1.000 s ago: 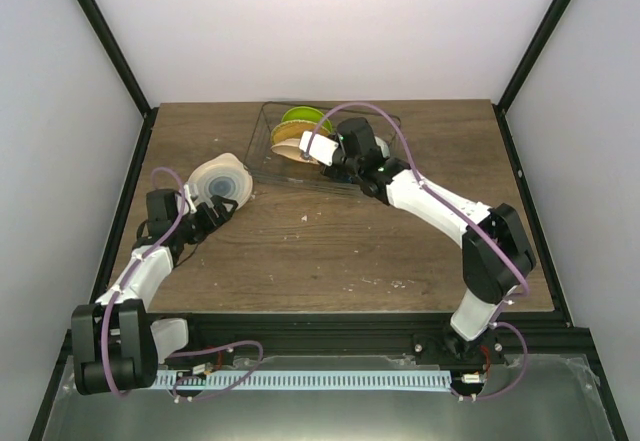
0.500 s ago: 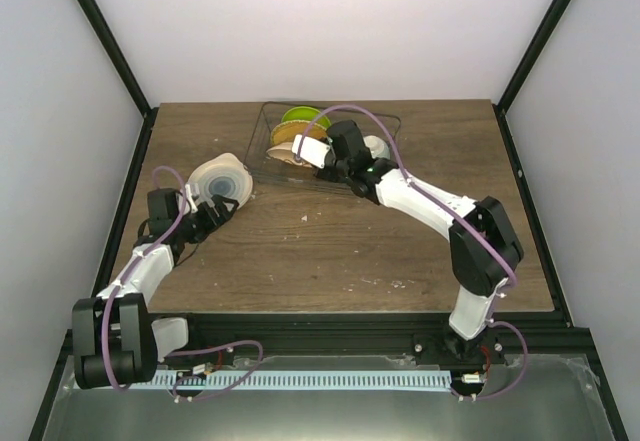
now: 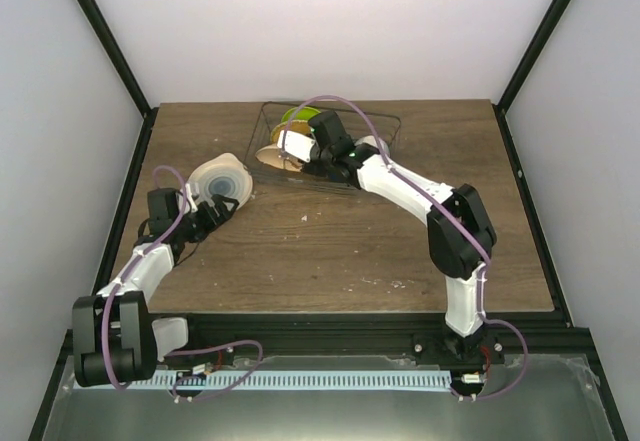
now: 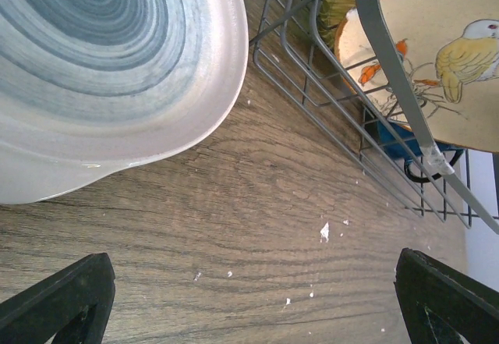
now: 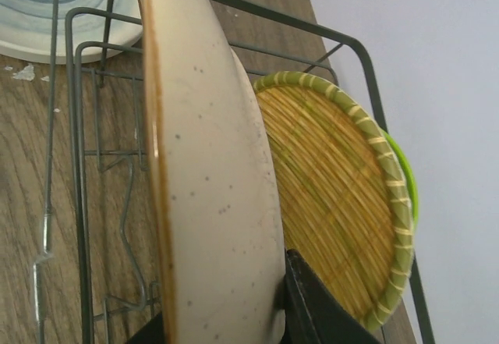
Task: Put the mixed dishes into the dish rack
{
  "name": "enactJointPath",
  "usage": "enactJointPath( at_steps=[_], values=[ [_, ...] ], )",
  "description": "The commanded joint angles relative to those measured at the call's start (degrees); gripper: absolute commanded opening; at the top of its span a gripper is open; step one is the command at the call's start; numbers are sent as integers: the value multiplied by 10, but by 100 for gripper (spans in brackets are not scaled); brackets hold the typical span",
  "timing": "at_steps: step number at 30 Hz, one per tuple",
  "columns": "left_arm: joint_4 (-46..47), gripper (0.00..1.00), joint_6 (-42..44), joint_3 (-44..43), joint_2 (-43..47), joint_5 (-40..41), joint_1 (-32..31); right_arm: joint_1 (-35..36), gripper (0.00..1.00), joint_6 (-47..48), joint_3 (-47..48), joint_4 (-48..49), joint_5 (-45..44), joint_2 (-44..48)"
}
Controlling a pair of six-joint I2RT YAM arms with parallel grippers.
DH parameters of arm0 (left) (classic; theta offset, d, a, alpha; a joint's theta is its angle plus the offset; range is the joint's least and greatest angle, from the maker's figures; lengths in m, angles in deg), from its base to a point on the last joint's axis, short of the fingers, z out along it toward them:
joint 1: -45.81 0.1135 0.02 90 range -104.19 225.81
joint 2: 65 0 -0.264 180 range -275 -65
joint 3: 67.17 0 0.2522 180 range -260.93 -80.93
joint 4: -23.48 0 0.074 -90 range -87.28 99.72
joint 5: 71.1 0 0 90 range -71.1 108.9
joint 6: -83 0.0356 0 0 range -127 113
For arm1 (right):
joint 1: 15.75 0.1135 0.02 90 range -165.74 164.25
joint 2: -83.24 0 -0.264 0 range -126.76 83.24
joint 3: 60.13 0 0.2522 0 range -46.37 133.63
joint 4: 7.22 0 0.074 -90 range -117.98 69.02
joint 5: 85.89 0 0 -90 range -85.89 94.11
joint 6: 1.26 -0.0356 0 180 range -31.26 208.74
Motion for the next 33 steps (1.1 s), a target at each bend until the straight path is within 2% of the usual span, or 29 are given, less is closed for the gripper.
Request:
enactJointPath(
  at_steps=[1, 15, 22, 27, 33],
  values=[
    [6, 100, 2, 3, 4, -3, 2, 3, 1, -9, 56, -1, 20, -1],
    [7, 100, 1, -4, -9, -8, 3, -26, 1, -34, 107, -92, 23, -41],
    [12, 100, -3, -6, -18, -16, 2, -30, 22, -41, 101, -87, 24, -42],
    [8, 100, 1, -10, -20, -10, 2, -30, 41, -36, 87, -67, 21, -29],
    [15, 100, -1, -12, -36, -13, 2, -31, 48, -29, 69, -50, 3, -13]
  ],
)
